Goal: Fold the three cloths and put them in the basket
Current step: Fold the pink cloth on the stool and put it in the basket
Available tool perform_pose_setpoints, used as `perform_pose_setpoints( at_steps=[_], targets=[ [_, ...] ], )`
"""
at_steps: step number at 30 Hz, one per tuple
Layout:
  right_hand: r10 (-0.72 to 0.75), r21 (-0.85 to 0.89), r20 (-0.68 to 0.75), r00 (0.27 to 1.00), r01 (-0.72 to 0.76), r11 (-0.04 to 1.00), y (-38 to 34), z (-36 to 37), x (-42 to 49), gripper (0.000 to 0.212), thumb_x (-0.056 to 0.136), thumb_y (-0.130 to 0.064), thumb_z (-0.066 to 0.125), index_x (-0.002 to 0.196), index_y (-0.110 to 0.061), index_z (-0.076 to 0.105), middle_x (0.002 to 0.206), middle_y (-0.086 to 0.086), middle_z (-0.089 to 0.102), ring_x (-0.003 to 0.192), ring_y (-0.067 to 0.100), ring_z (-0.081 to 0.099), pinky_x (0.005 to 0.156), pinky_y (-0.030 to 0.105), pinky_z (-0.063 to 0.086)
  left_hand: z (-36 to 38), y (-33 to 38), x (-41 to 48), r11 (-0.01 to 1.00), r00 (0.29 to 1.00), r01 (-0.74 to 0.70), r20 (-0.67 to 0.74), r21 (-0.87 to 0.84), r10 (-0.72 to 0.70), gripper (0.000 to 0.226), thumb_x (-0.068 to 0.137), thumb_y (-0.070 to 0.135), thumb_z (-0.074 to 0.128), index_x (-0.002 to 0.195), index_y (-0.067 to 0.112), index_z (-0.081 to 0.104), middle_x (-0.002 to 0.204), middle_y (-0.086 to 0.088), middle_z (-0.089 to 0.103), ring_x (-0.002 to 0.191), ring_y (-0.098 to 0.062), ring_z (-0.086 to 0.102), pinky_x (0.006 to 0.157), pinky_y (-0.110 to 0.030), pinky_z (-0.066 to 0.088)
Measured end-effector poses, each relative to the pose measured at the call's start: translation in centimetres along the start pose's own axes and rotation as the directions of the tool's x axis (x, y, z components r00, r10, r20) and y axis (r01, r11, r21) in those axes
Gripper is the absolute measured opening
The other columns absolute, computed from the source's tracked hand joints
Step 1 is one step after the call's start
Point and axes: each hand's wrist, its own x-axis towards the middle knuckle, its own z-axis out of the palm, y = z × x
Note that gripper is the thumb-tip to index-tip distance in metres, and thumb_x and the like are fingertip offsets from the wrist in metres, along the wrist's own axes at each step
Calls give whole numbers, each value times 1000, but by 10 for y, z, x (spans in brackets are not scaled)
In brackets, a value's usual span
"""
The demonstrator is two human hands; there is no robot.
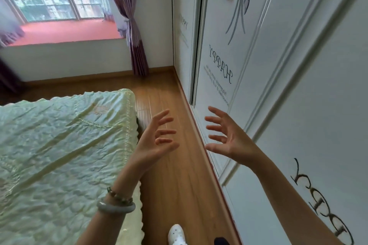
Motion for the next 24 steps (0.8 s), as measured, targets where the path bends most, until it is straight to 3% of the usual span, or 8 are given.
perform_pose_setpoints(
  at_steps=[9, 16, 24],
  targets=[
    [-42, 21, 20, 999, 42, 999, -3, -6, 141, 90, 74, -6, 77, 140, -37, 24, 129, -12, 44, 114, 0, 50, 84, 8, 47, -63, -32, 106, 999, 998, 32, -47, 1, -32, 87, 64, 31, 82, 136, 36, 34, 131, 6, 48, 105, -12, 61, 83, -29, 55],
    [-59, 12, 50, 997, 59, 998, 12, -16, 251, 90, 74, -7, 77, 139, -39, 24, 130, -11, 44, 115, -1, 50, 83, 7, 46, -106, -58, 191, 998, 992, 58, -114, 10, -56, 81, 72, 5, 75, 134, 34, 33, 129, 8, 48, 106, -8, 60, 81, -25, 54],
    [-138, 39, 114, 984, 135, 990, 17, -38, 420, 88, 74, -9, 77, 132, -48, 24, 132, -10, 44, 118, 0, 49, 88, 11, 47, -163, -85, 329, 997, 980, 57, -193, 49, -47, 80, 71, 9, 76, 134, 36, 33, 131, 5, 47, 107, -11, 60, 83, -29, 55]
  ],
)
